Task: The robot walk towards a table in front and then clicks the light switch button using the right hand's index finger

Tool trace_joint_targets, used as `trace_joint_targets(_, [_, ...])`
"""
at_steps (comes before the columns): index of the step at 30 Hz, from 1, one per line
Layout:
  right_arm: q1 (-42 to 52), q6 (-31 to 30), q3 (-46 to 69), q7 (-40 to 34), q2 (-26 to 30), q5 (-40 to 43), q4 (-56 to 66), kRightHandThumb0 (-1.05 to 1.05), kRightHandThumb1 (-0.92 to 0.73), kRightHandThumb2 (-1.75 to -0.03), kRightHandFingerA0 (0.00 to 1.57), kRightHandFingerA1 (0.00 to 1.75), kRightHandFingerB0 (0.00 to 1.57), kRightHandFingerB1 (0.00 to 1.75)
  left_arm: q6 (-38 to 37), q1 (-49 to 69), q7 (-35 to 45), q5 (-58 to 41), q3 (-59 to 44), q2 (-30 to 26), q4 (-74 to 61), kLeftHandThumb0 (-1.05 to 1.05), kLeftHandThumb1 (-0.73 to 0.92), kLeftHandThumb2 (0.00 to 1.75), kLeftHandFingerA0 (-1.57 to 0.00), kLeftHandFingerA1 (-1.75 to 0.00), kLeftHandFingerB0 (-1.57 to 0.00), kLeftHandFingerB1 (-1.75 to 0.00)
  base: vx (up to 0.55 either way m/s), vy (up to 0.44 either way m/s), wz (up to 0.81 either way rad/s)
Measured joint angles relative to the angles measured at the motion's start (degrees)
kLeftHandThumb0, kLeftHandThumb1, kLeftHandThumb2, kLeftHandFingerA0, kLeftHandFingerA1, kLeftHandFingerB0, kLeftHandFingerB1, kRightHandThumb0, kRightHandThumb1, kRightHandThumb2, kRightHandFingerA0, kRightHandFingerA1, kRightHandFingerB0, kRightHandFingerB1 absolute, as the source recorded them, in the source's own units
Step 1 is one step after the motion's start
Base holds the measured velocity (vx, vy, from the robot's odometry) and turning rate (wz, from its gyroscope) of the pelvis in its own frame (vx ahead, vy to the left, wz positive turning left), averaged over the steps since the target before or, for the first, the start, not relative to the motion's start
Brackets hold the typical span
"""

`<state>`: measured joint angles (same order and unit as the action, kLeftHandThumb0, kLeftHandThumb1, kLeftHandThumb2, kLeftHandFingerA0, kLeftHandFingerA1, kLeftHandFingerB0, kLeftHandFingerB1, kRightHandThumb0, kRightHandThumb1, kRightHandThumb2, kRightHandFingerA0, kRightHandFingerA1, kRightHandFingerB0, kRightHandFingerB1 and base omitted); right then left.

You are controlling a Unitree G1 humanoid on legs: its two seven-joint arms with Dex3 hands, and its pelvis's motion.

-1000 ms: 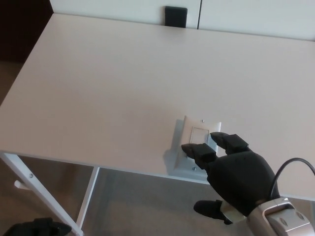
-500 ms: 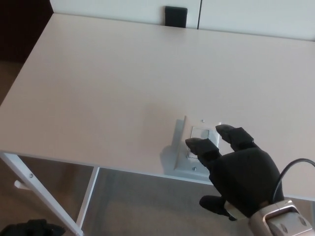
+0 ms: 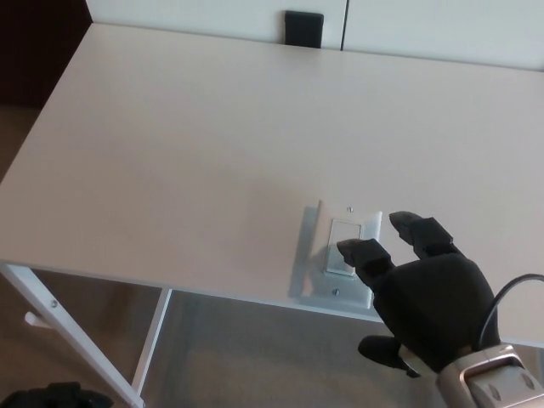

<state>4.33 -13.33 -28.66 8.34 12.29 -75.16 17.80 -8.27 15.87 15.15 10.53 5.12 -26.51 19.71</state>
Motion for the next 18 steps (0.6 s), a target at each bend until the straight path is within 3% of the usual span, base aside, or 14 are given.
trace_joint_targets(1, [0.0,0.0,0.1,0.0,-0.1,0.1,-0.4,-0.37,-0.29,-0.91,0.03,0.51,0.01,0.45,0.0,-0.1,0.1,0.0,0.0,0.0,0.0,-0.41,0.49,0.56,-0.65,-0.42,-0.54,-0.37,0.00,0.000,0.00])
trace_joint_targets(2, [0.0,0.0,0.1,0.0,-0.2,0.3,-0.8,-0.37,-0.29,-0.91,0.03,0.51,0.01,0.45,0.0,-0.2,0.1,0.0,0.1,0.0,0.1,-0.41,0.49,0.56,-0.65,-0.42,-0.54,-0.37,0.00,0.000,0.00])
trace_joint_targets(3, [0.0,0.0,0.1,0.0,-0.3,0.4,-1.2,-0.75,-0.49,-0.84,0.05,0.31,0.17,0.42,0.0,-0.3,0.1,0.0,0.1,-0.1,0.1,-0.41,0.49,0.56,-0.66,-0.42,-0.54,-0.37,0.00,0.000,0.00])
trace_joint_targets(6, [-0.1,0.0,-0.1,0.1,-0.5,0.5,-2.3,-0.77,-0.50,-0.85,0.04,0.30,0.17,0.42,0.0,-0.2,0.1,0.1,0.2,-0.2,0.0,-0.40,0.49,0.56,-0.66,-0.42,-0.54,-0.37,0.00,0.000,0.00])
trace_joint_targets(9, [-0.2,0.0,-0.4,0.2,-0.6,0.5,-3.5,-0.76,-0.49,-0.85,0.04,0.31,0.17,0.42,0.0,-0.2,0.1,0.2,0.3,-0.2,-0.1,-0.39,0.50,0.56,-0.66,-0.42,-0.54,-0.37,0.00,0.000,0.00])
trace_joint_targets(10, [-0.4,0.0,-0.7,0.2,-0.8,0.4,-4.0,-0.38,-0.31,-0.93,0.02,0.51,0.00,0.45,0.0,-0.2,0.1,0.2,0.3,-0.2,-0.1,-0.38,0.50,0.56,-0.66,-0.42,-0.54,-0.37,0.00,0.000,0.00])
trace_joint_targets(14, [-0.6,-0.3,-1.7,-0.2,-1.0,0.1,-5.6,-0.38,-0.30,-0.93,0.02,0.51,0.00,0.45,0.0,-0.1,0.2,0.2,0.3,-0.2,-0.3,-0.40,0.50,0.56,-0.66,-0.42,-0.54,-0.37,0.00,0.000,0.00])
trace_joint_targets(15, [-0.6,-0.4,-1.9,-0.3,-1.1,0.1,-5.9,-0.77,-0.49,-0.85,0.05,0.31,0.19,0.42,0.0,-0.1,0.3,0.3,0.3,-0.2,-0.4,-0.41,0.50,0.56,-0.66,-0.42,-0.54,-0.37,0.00,0.000,0.00])
trace_joint_targets(16, [-0.6,-0.5,-2.1,-0.4,-1.1,0.0,-6.1,-0.38,-0.29,-0.92,0.02,0.51,0.00,0.45,0.0,-0.1,0.3,0.3,0.3,-0.2,-0.5,-0.40,0.49,0.56,-0.66,-0.42,-0.54,-0.37,0.00,0.000,0.00])
trace_joint_targets(18, [-0.6,-0.6,-2.6,-0.8,-1.1,-0.1,-6.2,-0.38,-0.29,-0.92,0.02,0.51,0.00,0.45,0.1,-0.1,0.4,0.4,0.3,-0.4,-0.8,-0.39,0.49,0.56,-0.66,-0.42,-0.54,-0.37,0.00,0.000,0.00])
